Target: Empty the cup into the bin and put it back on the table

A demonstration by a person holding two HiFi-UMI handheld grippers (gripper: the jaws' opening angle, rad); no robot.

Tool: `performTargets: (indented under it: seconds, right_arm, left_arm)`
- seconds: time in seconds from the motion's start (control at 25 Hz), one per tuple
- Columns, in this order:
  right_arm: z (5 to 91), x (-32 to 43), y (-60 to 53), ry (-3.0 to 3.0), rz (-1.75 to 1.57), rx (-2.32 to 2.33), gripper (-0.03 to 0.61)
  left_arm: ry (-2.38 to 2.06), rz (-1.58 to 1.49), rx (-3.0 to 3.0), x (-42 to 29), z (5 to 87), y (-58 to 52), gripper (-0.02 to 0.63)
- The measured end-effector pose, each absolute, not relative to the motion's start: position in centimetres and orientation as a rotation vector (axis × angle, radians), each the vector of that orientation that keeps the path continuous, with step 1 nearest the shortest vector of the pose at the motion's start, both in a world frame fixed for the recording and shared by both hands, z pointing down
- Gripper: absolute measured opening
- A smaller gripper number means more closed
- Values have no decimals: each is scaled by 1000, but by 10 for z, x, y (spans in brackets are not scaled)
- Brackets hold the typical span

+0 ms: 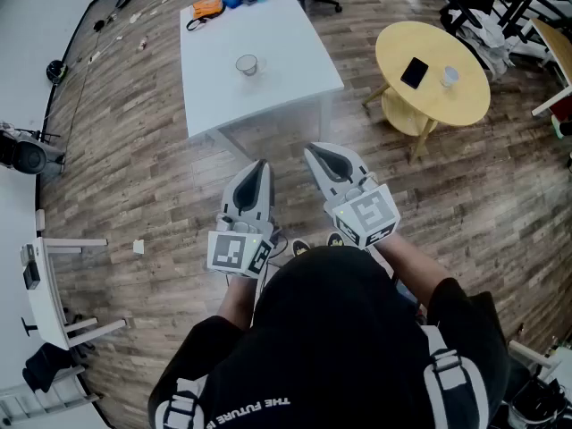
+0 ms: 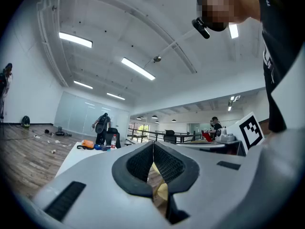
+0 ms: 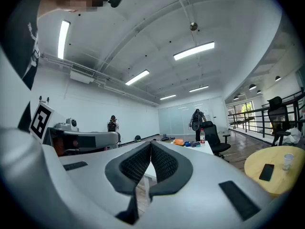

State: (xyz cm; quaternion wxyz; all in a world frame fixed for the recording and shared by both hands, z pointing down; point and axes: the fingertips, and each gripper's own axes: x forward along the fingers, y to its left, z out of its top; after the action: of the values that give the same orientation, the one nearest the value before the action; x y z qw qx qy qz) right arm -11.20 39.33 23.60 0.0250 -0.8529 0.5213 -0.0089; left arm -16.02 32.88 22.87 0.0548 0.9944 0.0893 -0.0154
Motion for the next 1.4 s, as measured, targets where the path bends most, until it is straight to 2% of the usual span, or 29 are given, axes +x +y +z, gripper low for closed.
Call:
performTargets:
  seconds: [0.76, 1.12, 1.4]
  right_arm:
    - [241, -117, 385, 1604, -38, -2641, 15]
    - [249, -110, 328, 1617, -57, -2676, 15]
    - [254, -77, 288, 1590, -58, -2706, 15]
  left_arm:
    - [272, -57, 3019, -169, 235, 320, 21]
    - [222, -39, 2974, -171, 250, 258, 21]
    - [185, 6, 2984, -143, 266, 209, 21]
